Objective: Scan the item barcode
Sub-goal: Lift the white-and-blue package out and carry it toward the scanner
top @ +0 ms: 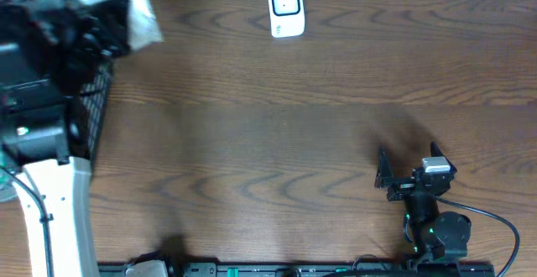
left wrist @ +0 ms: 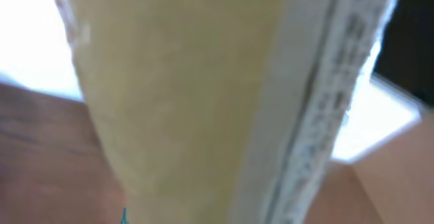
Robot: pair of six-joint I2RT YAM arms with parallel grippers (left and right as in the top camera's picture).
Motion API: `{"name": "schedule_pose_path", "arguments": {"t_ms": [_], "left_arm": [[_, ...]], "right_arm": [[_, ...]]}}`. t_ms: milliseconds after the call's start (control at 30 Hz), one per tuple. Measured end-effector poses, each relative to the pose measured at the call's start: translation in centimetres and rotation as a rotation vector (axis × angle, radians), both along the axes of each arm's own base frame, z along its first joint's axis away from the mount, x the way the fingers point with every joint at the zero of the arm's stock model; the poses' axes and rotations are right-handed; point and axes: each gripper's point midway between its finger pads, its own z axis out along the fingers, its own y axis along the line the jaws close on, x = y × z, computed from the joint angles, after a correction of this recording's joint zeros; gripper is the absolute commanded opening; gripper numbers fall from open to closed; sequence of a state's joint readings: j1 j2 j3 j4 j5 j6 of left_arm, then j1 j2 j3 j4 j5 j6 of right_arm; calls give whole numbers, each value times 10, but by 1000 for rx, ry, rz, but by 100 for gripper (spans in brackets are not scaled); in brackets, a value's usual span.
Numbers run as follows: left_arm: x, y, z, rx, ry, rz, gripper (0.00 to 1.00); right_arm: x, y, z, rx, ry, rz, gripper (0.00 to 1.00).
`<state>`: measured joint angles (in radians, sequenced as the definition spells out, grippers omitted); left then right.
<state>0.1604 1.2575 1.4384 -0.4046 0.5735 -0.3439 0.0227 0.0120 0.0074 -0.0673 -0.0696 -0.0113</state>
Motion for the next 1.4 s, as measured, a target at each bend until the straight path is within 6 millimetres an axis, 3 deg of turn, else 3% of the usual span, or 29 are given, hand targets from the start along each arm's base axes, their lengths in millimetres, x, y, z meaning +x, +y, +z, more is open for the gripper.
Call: {"name": "schedule_pose_path", "arguments": {"t_ms": [133,333,567,800,1067,1133,1200,1400], "left_arm": [[-12,-36,-31,33,131,-61,8],[-29,-75,-83,119,332,-109,8],[-35,-99,-142,287,518,-104,7],[-32,-120,-186,409,620,-109,7],[-35,-154,-258,497,791,-161,8],[-39,-158,-273,520,831,-174,17],[-42,-158,-282,546,858,-186,40],[-47,-152,-280,600,852,-231,54]], "right_arm": [[0,0,0,0,0,0,99],[0,0,0,0,0,0,99],[0,0,0,0,0,0,99],[0,0,0,0,0,0,99],[0,0,0,0,0,0,99],[0,0,0,0,0,0,99],[0,0,0,0,0,0,99],[0,0,0,0,0,0,99]]}}
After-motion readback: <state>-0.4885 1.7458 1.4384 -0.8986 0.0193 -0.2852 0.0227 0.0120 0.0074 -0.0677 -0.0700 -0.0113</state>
